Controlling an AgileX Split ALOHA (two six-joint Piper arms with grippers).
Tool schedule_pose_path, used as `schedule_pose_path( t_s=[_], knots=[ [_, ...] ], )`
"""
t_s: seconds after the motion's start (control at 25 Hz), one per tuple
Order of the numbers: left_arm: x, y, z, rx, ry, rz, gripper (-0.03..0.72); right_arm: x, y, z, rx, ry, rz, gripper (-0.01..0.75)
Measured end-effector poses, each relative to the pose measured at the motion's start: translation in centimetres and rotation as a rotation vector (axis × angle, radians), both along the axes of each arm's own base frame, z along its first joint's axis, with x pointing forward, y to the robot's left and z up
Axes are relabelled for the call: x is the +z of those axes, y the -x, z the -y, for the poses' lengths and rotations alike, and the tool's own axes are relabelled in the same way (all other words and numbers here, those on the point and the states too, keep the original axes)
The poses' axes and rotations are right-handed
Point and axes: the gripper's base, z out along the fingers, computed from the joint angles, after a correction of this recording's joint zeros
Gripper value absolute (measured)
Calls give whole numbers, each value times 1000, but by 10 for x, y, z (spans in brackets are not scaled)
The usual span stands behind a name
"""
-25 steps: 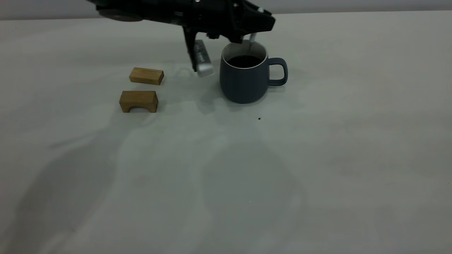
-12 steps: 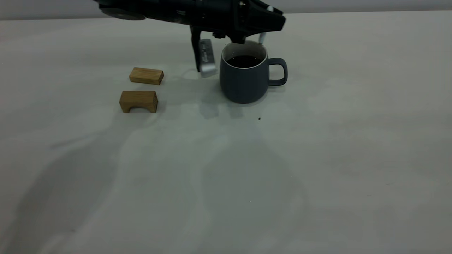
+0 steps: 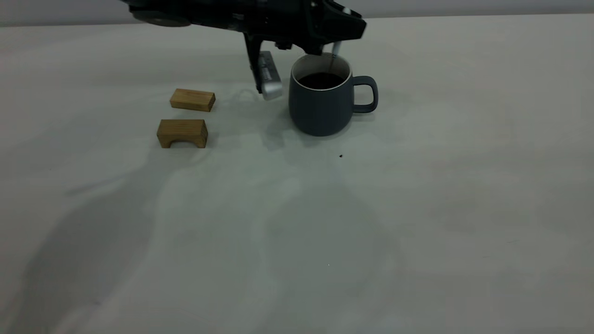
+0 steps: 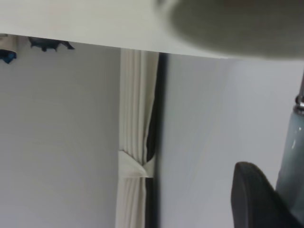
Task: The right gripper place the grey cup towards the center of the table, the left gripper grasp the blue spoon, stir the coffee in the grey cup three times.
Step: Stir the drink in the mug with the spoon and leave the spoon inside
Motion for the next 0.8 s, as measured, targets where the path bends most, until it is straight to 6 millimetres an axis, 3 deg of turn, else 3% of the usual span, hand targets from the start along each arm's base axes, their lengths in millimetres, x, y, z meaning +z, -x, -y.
schedule_pose_path(
  t_s=[0.24, 0.44, 0.64, 0.8],
  knots=[
    [0, 11, 10, -90, 1, 4, 147, 0, 0, 0, 0, 0, 0, 474],
    [-3, 12, -4, -164, -30, 1, 147, 0, 0, 0, 0, 0, 1, 473],
    [-3, 2, -21, -109, -37, 2, 147, 0, 0, 0, 0, 0, 1, 471],
    [-4, -4, -21, -23, -24, -6, 147, 0, 0, 0, 0, 0, 1, 471]
  ],
)
